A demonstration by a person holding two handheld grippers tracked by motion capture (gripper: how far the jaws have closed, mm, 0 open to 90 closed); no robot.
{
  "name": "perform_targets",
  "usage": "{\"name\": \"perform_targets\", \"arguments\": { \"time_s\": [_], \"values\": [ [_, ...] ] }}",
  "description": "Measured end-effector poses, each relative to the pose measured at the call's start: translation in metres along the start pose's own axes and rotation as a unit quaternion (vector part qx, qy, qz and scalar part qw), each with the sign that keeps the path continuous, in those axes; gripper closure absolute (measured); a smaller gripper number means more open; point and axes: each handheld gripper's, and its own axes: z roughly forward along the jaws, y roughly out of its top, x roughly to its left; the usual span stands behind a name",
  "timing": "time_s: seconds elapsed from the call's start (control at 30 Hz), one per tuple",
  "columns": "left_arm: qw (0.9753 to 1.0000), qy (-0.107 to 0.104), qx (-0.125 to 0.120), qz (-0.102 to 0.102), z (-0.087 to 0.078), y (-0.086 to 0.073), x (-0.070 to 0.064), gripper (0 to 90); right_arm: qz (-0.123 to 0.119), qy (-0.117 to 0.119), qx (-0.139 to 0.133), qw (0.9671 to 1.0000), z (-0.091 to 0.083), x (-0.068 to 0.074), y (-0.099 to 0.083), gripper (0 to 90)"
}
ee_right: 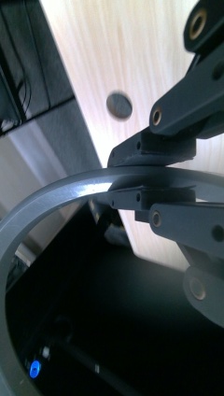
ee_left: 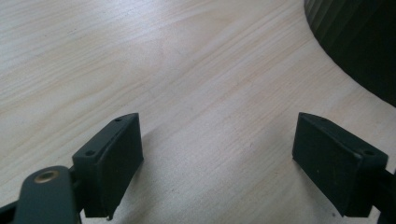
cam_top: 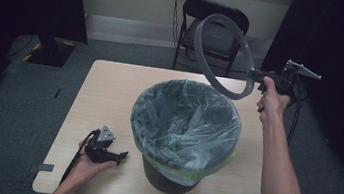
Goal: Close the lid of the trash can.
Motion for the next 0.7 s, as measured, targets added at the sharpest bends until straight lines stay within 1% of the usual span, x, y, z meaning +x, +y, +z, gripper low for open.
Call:
{"name": "perform_targets", "arguments": {
  "time_s": [0.1, 0.13, 0.17, 0.2, 0.23, 0.27, 0.3, 0.33, 0.37, 0.43, 0.47, 0.5, 0.53, 0.6, 0.63, 0.67, 0.7],
  "values": [
    [1.0, -0.001, 0.003, -0.004, -0.001, 0.001, 0.0, 16.4, -0.015, 0.021, 0.007, 0.9996, -0.004, 0.011, -0.001, 79.9],
    [0.9999, -0.005, -0.003, -0.014, -0.001, 0.001, 0.0, 18.2, -0.022, 0.032, 0.011, 0.9992, -0.005, 0.015, -0.002, 79.9],
    [0.9996, -0.014, -0.004, -0.024, -0.002, 0.002, 0.0, 20.1, -0.028, 0.034, 0.017, 0.9989, -0.007, 0.02, -0.003, 79.9],
    [0.9993, -0.021, -0.007, -0.031, -0.004, 0.003, 0.0, 21.9, -0.036, 0.037, 0.022, 0.9984, -0.008, 0.023, -0.004, 79.9],
    [0.999, -0.023, -0.018, -0.035, -0.006, 0.005, -0.001, 22.2, -0.044, 0.046, 0.029, 0.9976, -0.01, 0.025, -0.006, 79.9],
    [0.9988, -0.023, -0.03, -0.032, -0.009, 0.008, -0.004, 21.7, -0.05, 0.048, 0.03, 0.9971, -0.011, 0.027, -0.008, 79.9],
    [0.9984, -0.027, -0.036, -0.032, -0.01, 0.01, -0.005, 21.1, -0.057, 0.045, 0.035, 0.9967, -0.013, 0.03, -0.01, 79.8],
    [0.9979, -0.032, -0.047, -0.029, -0.014, 0.014, -0.008, 21.1, -0.06, 0.049, 0.039, 0.9962, -0.015, 0.031, -0.011, 79.8],
    [0.9973, -0.033, -0.058, -0.03, -0.015, 0.016, -0.01, 21.1, -0.067, 0.054, 0.038, 0.9956, -0.018, 0.034, -0.013, 79.8],
    [0.9964, -0.037, -0.07, -0.029, -0.019, 0.022, -0.013, 21.1, -0.073, 0.058, 0.038, 0.9949, -0.023, 0.037, -0.016, 79.8],
    [0.9953, -0.045, -0.077, -0.037, -0.02, 0.025, -0.013, 21.1, -0.081, 0.059, 0.041, 0.9941, -0.026, 0.04, -0.018, 79.8],
    [0.9947, -0.046, -0.082, -0.043, -0.021, 0.026, -0.014, 21.2, -0.085, 0.063, 0.044, 0.9934, -0.028, 0.042, -0.02, 79.8],
    [0.9949, -0.039, -0.085, -0.04, -0.023, 0.029, -0.015, 21.2, -0.088, 0.066, 0.045, 0.9929, -0.029, 0.044, -0.022, 79.8],
    [0.9947, -0.037, -0.09, -0.034, -0.026, 0.032, -0.015, 21.2, -0.095, 0.073, 0.048, 0.9916, -0.033, 0.048, -0.027, 79.8],
    [0.9935, -0.039, -0.1, -0.038, -0.028, 0.034, -0.015, 21.2, -0.101, 0.078, 0.05, 0.9906, -0.034, 0.05, -0.029, 79.8],
    [0.9927, -0.04, -0.105, -0.045, -0.03, 0.036, -0.015, 21.4, -0.105, 0.082, 0.053, 0.9897, -0.036, 0.053, -0.033, 79.8],
    [0.9924, -0.042, -0.107, -0.045, -0.032, 0.037, -0.015, 21.8, -0.108, 0.085, 0.055, 0.9889, -0.037, 0.055, -0.035, 79.8]
  ]
}}
